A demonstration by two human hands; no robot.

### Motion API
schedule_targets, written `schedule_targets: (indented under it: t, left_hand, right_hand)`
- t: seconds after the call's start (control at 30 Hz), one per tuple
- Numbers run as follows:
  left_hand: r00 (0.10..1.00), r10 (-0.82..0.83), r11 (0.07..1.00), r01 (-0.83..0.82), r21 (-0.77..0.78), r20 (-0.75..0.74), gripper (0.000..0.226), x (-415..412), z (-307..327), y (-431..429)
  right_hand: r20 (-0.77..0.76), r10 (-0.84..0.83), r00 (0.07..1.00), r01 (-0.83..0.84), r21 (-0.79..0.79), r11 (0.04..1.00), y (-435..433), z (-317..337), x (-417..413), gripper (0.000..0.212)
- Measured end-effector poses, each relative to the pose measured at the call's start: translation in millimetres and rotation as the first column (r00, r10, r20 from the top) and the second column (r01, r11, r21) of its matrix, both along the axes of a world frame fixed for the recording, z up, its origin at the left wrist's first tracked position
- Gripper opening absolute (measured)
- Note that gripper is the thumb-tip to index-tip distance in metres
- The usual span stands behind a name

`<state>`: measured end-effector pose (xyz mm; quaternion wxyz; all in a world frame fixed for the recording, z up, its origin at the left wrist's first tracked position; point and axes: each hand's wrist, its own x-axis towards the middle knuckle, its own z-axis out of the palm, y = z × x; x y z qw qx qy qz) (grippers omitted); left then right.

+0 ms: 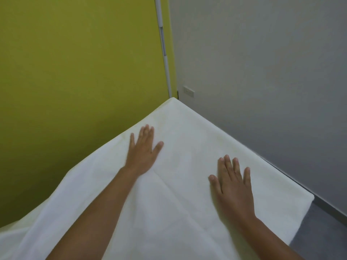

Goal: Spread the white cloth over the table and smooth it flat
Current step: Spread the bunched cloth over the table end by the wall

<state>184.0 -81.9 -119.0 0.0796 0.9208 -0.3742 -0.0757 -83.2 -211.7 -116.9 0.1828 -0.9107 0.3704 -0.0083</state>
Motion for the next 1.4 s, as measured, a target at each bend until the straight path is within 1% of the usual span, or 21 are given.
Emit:
schedule_targets:
  t: [0.07,0.2,0.3,0.4,0.57,0.67,0.73,0.8,0.87,0.97,1.1,1.27,1.4]
  left_hand:
    - [0.996,-0.092,0.996,0.092,0.002,-0.009,0.074,-23,-1,-4]
    - [0.992,-0.124,0.992,0.124,-0.005,-0.005,0.067,-30,-1,-40]
    - [0.994,-0.114,0.993,0.114,0.012,-0.003,0.067,-24,0,-56]
    - [0.994,-0.109,0.994,0.109,0.029,-0.003,0.066,-25,0,-54]
    - [1.0,0.025,0.998,-0.024,0.062,-0.005,0.061,-54,5,-40]
    - [0.998,0.066,0.996,-0.066,0.058,0.006,0.059,-84,8,-18]
    - [0.996,0.089,0.995,-0.089,0.053,0.012,0.058,-106,9,2]
    - [0.989,0.146,0.988,-0.147,0.044,0.013,0.057,-126,9,27]
    - [0.975,0.22,0.974,-0.22,0.044,0.014,0.057,-143,11,51]
    - [0.95,0.313,0.948,-0.312,0.063,0.002,0.056,-167,18,81]
    - [0.902,0.431,0.895,-0.426,0.13,-0.007,0.057,-200,29,106]
    - [0.796,0.599,0.795,-0.579,0.179,-0.086,0.058,-263,38,122]
    - [0.694,0.713,0.699,-0.693,0.175,-0.099,0.057,-324,40,128]
  right_hand:
    - [0.009,-0.031,0.999,0.031,0.004,1.0,-5,1,1,0.062]
    - [0.006,-0.107,0.994,0.107,-0.054,0.993,-19,1,1,0.062]
    - [0.009,-0.128,0.992,0.128,-0.074,0.989,-24,0,0,0.062]
    - [0.01,-0.118,0.993,0.119,-0.085,0.989,-25,-1,1,0.063]
    - [-0.005,-0.101,0.995,0.101,-0.078,0.992,-25,4,1,0.062]
    - [-0.046,-0.019,0.999,0.017,-0.053,0.998,-21,8,-2,0.061]
    - [-0.07,0.082,0.994,-0.084,-0.024,0.996,-16,9,-7,0.06]
    - [-0.087,0.196,0.977,-0.198,-0.02,0.98,-10,12,-11,0.059]
    - [-0.11,0.297,0.948,-0.302,-0.025,0.953,-3,15,-11,0.06]
    - [-0.13,0.417,0.899,-0.419,0.016,0.908,8,22,-11,0.061]
    - [-0.142,0.558,0.818,-0.561,0.019,0.827,23,30,-8,0.06]
    - [-0.187,0.757,0.626,-0.761,0.063,0.645,42,36,-20,0.059]
    - [-0.216,0.852,0.477,-0.862,0.073,0.501,52,39,-42,0.06]
